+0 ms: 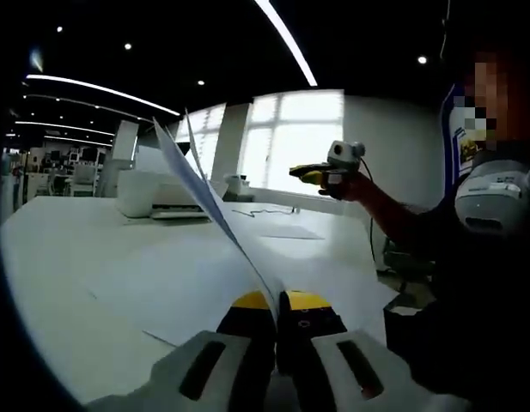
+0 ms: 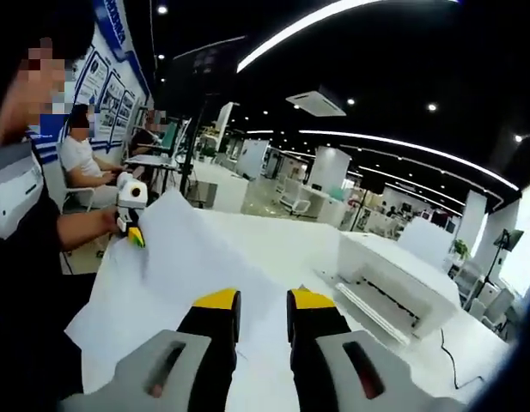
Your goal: Organize the stack of printing papers by aligning and flattening the scattered papers on the table
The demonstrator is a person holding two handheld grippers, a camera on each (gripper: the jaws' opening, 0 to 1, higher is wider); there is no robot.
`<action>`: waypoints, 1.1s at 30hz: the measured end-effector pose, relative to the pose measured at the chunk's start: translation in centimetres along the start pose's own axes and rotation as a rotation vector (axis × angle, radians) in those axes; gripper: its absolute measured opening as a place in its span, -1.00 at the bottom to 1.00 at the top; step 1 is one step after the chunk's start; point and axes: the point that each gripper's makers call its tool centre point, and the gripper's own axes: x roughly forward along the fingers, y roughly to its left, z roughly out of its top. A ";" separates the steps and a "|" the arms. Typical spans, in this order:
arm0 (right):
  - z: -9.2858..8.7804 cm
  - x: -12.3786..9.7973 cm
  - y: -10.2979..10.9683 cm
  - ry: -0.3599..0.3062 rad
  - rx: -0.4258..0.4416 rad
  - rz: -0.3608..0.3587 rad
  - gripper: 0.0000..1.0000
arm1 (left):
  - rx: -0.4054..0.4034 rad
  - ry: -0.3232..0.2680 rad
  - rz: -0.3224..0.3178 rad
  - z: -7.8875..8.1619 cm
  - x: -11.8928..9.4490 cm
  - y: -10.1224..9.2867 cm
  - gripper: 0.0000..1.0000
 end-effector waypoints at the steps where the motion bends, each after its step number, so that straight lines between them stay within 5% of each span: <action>1: 0.0 -0.3 -0.1 -0.008 0.005 -0.008 -0.63 | -0.001 0.001 0.000 0.0 0.0 0.0 -0.86; 33: -3.2 -6.1 -5.7 -0.071 0.115 -0.207 -0.43 | -0.005 0.007 0.006 -0.1 0.0 0.3 -0.86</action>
